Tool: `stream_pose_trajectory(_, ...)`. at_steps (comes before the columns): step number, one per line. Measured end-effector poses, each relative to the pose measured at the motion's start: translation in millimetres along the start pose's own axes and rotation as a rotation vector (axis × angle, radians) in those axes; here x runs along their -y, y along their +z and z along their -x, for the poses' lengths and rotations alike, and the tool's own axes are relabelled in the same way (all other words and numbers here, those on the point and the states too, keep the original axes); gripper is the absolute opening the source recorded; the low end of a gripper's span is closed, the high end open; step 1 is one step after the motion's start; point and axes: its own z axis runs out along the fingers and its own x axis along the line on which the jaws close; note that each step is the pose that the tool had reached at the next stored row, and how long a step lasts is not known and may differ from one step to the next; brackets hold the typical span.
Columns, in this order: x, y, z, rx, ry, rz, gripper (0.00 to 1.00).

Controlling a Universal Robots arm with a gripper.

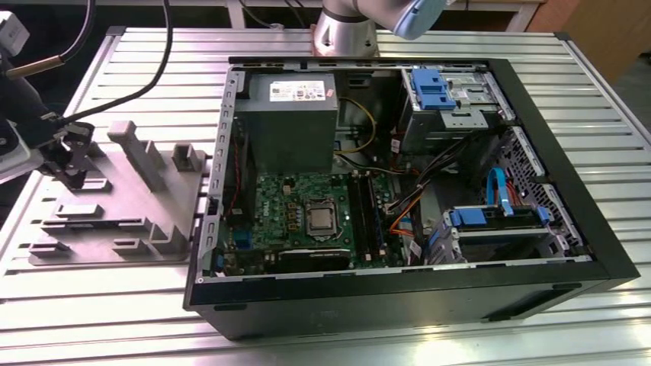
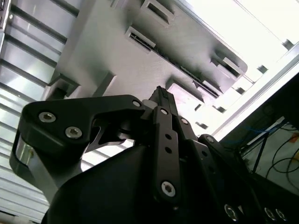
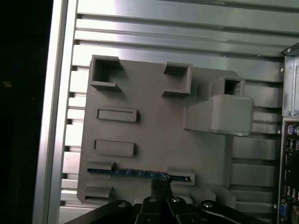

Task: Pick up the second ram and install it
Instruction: 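Pick up the second ram and move it above second insertion slot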

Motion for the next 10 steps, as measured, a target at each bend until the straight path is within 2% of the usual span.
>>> stream_pose_trajectory(10, 0.1, 2.1, -0.3, -0.0078, -0.175, 0.0044, 0.10)
